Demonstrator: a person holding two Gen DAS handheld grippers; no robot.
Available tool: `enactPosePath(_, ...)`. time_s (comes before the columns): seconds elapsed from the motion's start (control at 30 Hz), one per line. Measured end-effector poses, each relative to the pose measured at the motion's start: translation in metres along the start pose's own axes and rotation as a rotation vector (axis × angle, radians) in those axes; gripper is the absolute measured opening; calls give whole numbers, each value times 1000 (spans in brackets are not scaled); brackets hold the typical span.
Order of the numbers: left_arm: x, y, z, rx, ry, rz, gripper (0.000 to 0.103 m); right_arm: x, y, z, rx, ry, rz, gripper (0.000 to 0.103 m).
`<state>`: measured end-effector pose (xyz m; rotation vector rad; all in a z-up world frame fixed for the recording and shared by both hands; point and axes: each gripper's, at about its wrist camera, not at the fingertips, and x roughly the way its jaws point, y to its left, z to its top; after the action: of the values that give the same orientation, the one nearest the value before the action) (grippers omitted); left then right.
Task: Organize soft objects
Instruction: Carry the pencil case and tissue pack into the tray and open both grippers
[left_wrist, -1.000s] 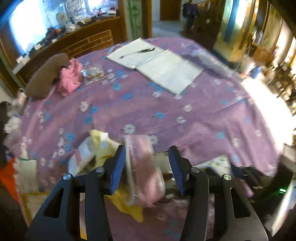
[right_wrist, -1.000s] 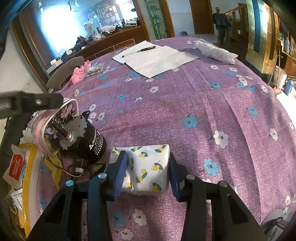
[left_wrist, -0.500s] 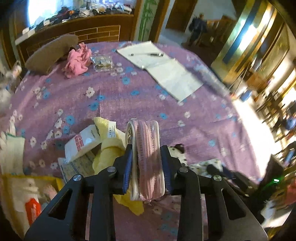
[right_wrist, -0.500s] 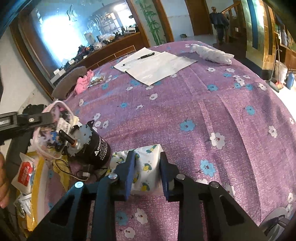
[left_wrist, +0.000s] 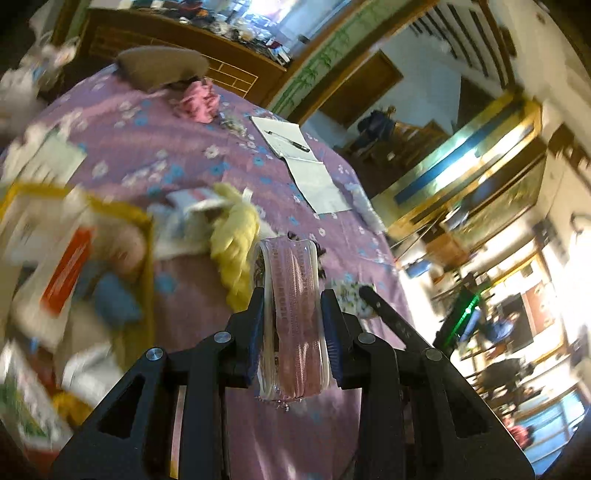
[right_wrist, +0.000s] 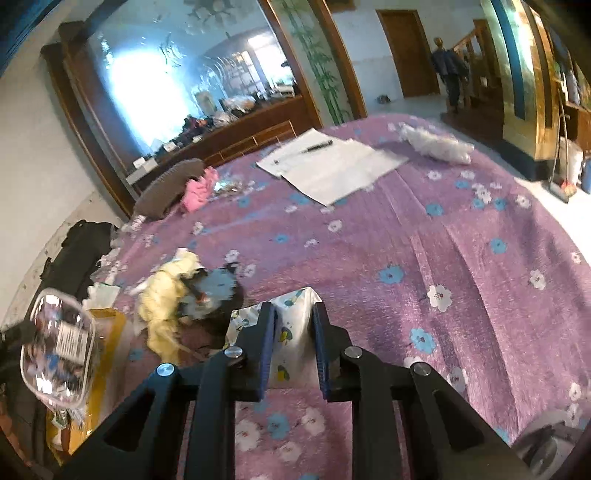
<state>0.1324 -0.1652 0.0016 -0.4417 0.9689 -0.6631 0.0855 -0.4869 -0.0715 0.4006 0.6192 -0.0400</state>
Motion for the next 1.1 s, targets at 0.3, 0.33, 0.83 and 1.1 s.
enactPosePath(0.3,-92,67,-42,-123,-119,78,29,-25,91,-26,-51,63,282,19)
enactPosePath(0.33,-98,72,-45,-126,-127,66,29,-24,105,-28,-73,72,304,19)
enactPosePath(0.83,-131,155,-52,-264,-182,88,29,52,231,-61,-243,237,365,19)
enactPosePath(1.1,-117,177,-40,-284,-179,67,32,66,242,-73,-232,274,360,24)
